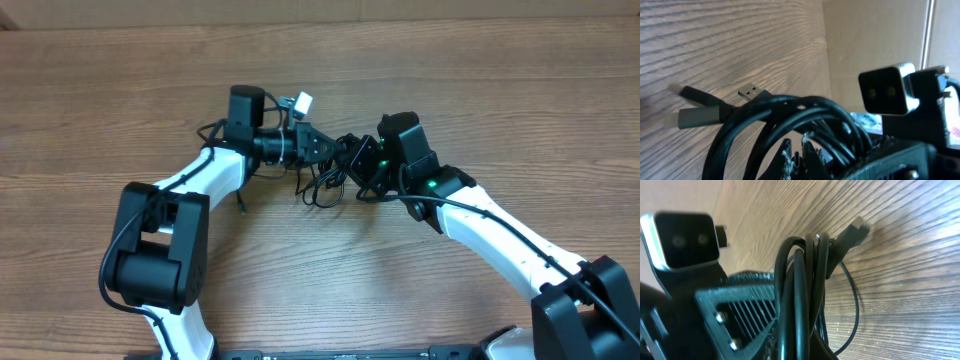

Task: Untangle cables

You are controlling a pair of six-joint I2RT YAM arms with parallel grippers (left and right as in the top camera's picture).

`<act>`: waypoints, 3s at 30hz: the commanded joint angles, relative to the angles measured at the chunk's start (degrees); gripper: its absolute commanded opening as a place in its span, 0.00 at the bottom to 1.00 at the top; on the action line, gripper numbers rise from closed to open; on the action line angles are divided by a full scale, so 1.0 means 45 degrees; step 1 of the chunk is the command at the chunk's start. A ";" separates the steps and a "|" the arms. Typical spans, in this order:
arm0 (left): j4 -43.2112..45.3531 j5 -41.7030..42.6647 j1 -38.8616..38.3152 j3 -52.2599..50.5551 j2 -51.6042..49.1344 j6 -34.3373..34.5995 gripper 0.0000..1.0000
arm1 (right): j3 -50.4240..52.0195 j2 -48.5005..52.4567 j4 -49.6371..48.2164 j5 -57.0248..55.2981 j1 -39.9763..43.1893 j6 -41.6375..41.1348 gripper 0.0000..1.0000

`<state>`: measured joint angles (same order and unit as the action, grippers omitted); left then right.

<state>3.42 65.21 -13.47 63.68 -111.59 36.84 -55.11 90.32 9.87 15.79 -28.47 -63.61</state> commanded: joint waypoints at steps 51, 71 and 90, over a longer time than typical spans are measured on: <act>-0.0704 -0.1909 0.0102 0.0044 -0.0015 -0.1851 0.73 | -0.0146 -0.0102 -0.1234 -0.0087 0.1549 -0.2909 0.04; -0.1472 -0.1817 0.1739 0.0044 -0.0015 -0.0379 0.80 | -0.0146 -0.0102 -0.1141 0.0641 0.1545 -0.2769 0.04; -0.1020 0.0287 0.1321 0.0044 -0.0894 -0.1341 0.87 | -0.0146 -0.0102 -0.1404 0.1195 0.1545 -0.1851 0.04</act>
<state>-1.61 62.28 -6.42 63.90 -113.82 32.58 -55.11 90.39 4.51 20.16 -21.41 -72.79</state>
